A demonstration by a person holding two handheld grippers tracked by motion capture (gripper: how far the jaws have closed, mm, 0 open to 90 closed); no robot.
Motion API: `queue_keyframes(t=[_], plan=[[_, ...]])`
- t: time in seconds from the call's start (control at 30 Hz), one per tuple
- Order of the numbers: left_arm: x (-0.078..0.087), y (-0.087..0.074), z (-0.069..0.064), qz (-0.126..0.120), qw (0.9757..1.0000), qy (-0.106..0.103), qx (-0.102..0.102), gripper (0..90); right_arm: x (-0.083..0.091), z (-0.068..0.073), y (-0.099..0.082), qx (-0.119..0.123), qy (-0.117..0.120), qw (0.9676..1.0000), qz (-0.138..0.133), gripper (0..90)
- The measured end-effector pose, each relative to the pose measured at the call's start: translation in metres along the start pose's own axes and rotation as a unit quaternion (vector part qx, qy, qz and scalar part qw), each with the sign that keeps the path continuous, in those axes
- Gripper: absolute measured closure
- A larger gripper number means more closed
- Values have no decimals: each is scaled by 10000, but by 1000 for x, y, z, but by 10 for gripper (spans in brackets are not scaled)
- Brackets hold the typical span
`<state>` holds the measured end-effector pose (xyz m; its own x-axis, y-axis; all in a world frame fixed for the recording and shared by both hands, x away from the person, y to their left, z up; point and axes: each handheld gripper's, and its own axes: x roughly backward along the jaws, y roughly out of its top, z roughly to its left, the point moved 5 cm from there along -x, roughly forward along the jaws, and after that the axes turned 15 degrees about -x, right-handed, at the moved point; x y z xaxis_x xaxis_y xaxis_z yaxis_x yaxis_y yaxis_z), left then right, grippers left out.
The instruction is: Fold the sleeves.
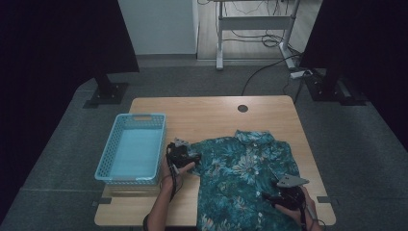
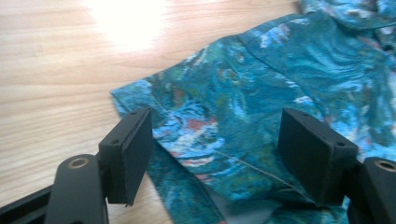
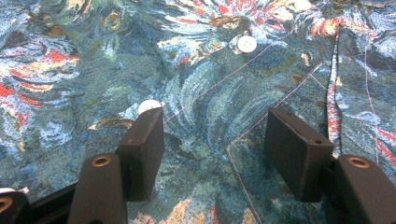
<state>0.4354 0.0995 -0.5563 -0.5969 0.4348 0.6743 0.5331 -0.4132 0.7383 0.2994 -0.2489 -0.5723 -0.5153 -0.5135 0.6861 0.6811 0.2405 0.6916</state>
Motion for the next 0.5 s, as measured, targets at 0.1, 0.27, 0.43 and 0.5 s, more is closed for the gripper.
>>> queue_keyframes(t=[0.1, 0.27, 0.43, 0.5], plan=[[0, -1, 4, 34, 10000, 46, 25, 271, 0, 0, 0, 0, -1, 10000, -15, 381], [-4, -1, 7, 72, 9999, 114, 32, 272, 0, 0, 0, 2, 6, 10000, -24, 381], [-9, -1, 10, 134, 9998, 143, 26, 277, 0, 0, 0, -4, 15, 10000, -33, 380], [-11, -3, 10, 174, 9997, 157, 8, 294, 0, 0, 0, -3, 15, 10000, -37, 380]])
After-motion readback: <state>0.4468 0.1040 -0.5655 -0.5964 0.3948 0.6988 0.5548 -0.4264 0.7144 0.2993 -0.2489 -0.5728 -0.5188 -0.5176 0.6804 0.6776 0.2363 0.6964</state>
